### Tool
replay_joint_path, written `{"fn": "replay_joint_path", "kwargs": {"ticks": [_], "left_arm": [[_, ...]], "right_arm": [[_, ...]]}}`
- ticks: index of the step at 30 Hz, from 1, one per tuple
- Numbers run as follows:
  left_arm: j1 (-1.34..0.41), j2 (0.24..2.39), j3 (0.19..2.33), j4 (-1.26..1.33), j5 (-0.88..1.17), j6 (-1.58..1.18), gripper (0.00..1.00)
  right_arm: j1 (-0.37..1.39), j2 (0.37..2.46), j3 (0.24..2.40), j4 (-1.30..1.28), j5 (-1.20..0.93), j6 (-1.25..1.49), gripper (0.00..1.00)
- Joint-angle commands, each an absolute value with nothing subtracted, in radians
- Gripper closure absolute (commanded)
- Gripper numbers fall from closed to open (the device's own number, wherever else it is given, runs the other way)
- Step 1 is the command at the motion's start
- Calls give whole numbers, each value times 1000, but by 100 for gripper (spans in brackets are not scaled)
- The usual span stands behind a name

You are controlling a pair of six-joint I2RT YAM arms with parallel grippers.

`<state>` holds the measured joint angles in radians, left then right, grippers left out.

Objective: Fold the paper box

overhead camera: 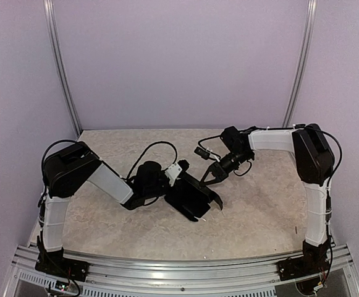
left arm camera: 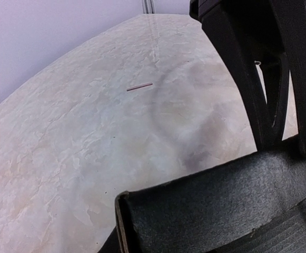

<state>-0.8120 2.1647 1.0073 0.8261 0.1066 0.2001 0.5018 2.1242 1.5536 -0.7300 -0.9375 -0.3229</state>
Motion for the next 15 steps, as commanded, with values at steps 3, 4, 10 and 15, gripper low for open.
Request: {"fn": "replay_joint_path", "kwargs": {"ticks": [3, 4, 10, 15], "left_arm": [[-787, 2181, 1030, 886, 199, 224, 63], [-782, 2181, 1032, 880, 215, 226, 63], [-762, 2174, 1028, 866, 285, 219, 71], [-775, 2148, 991, 850, 263, 227, 59]], "right_arm": [[515, 2186, 1592, -815, -956, -368, 79], [513, 2190, 1595, -821, -957, -371, 79], [506, 2203, 1619, -837, -954, -377, 79], [503, 2208, 1624, -835, -953, -372, 79]]}}
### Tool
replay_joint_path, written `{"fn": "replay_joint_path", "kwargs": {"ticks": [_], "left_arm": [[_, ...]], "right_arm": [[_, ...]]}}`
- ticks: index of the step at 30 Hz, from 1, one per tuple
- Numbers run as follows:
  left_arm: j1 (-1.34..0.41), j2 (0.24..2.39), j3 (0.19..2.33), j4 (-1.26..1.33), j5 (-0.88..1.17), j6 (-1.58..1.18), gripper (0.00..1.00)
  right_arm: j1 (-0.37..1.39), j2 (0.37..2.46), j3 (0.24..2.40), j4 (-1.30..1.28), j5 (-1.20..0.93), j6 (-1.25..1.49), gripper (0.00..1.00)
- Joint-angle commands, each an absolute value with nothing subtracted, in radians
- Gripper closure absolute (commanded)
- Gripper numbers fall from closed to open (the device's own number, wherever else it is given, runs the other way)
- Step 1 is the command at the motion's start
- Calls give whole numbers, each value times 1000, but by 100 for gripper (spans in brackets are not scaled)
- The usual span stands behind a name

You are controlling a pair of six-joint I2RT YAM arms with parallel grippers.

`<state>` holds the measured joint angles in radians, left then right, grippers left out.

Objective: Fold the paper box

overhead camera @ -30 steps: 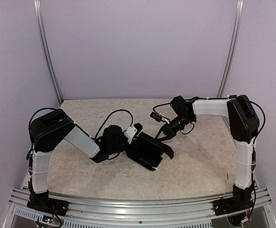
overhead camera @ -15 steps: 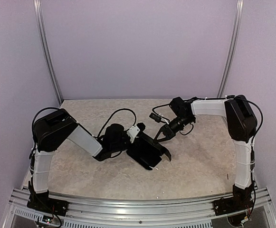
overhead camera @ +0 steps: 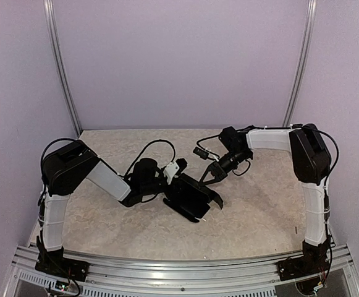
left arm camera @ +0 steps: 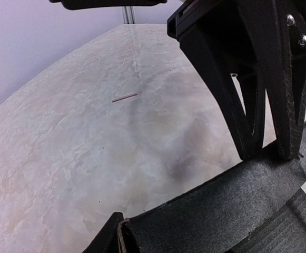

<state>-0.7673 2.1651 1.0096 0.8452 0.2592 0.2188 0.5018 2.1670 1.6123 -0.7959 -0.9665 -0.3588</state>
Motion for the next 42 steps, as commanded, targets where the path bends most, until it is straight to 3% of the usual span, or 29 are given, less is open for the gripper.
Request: {"fn": "replay_joint_path", "kwargs": {"ticks": [1, 8, 17, 22, 28, 42], "left_arm": [[-781, 2143, 981, 848, 238, 226, 59], [-795, 2133, 938, 878, 124, 203, 65], [-795, 2144, 980, 858, 171, 206, 77], [-795, 2179, 1015, 848, 263, 203, 78], [-810, 2171, 987, 855, 215, 223, 64], [-839, 1948, 765, 843, 192, 205, 51]], "right_arm": [[503, 2208, 1625, -835, -953, -371, 79], [503, 2200, 1622, -834, -952, -372, 79], [503, 2190, 1600, -822, -955, -371, 79], [503, 2190, 1597, -822, -967, -372, 78], [503, 2190, 1598, -813, -966, -361, 78], [503, 2174, 1606, -809, -937, -351, 78]]}}
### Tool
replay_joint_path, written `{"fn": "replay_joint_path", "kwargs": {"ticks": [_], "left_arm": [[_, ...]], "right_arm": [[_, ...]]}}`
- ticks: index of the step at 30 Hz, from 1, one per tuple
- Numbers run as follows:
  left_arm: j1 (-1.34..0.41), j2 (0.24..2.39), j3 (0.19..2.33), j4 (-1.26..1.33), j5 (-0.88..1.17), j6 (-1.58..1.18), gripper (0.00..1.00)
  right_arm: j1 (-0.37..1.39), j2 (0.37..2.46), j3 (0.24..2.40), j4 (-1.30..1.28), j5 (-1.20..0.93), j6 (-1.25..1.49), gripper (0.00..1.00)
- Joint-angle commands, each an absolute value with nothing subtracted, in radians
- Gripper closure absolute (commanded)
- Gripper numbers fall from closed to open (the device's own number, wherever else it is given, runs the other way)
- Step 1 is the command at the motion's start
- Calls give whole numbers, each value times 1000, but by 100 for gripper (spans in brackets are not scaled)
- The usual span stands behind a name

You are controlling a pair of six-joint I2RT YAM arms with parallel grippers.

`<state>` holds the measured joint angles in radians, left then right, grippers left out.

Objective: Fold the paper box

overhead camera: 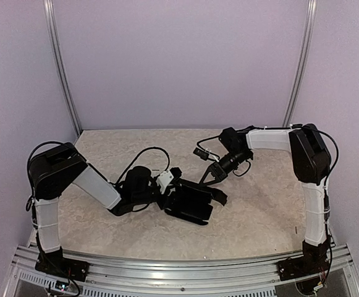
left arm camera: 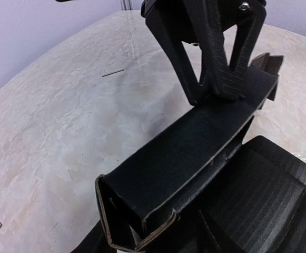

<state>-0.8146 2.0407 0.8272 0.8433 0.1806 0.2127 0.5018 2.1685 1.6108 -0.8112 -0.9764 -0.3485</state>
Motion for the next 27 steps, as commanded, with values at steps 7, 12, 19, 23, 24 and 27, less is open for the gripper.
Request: {"fn": "replay_joint_path", "kwargs": {"ticks": [7, 12, 19, 23, 24, 27], "left_arm": [[-799, 1898, 734, 789, 258, 193, 52], [-798, 1891, 730, 740, 294, 188, 51], [-798, 1894, 697, 793, 237, 149, 61], [-799, 1935, 732, 802, 209, 157, 70], [-799, 1944, 738, 807, 202, 159, 72], [-798, 1958, 752, 816, 197, 164, 76]], "right_arm": [[501, 2176, 1608, -811, -944, -352, 78], [501, 2168, 1603, -811, -943, -352, 78], [503, 2169, 1599, -808, -948, -351, 78], [502, 2162, 1593, -810, -948, -351, 78], [502, 2160, 1591, -809, -949, -351, 78], [500, 2157, 1585, -807, -954, -350, 78]]}}
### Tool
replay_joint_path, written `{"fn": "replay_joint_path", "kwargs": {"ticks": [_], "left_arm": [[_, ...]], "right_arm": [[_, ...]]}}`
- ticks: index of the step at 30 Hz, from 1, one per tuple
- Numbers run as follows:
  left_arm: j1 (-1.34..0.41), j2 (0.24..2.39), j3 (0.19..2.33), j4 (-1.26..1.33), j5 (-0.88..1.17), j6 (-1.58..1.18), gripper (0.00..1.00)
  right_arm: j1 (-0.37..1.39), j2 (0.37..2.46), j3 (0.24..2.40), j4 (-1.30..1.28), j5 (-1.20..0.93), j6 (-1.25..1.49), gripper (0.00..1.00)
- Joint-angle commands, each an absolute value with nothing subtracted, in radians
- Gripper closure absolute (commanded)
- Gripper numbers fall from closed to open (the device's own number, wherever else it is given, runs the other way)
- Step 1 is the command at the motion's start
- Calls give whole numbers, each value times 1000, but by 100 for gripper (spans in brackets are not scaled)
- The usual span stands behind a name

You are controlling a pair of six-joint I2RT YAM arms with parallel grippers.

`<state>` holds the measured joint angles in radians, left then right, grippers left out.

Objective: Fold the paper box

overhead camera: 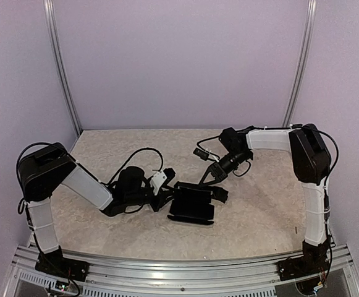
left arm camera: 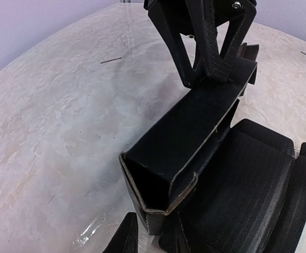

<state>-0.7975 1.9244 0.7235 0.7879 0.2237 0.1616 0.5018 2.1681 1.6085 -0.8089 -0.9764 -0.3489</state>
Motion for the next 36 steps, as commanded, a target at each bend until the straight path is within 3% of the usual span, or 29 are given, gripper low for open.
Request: {"fn": "replay_joint_path", "kwargs": {"ticks": [1, 11, 20, 36], "left_arm": [[-798, 1965, 756, 815, 191, 167, 77], [-805, 2010, 800, 839, 190, 189, 80], [-807, 2056, 856, 831, 200, 215, 81], [-807, 2109, 942, 805, 234, 259, 76]], "right_arm": [[502, 2157, 1586, -806, -956, -349, 77], [508, 2167, 1585, -811, -979, -342, 75], [508, 2211, 1628, -839, -1089, -324, 66], [509, 2268, 1673, -849, -1082, -307, 72]]}}
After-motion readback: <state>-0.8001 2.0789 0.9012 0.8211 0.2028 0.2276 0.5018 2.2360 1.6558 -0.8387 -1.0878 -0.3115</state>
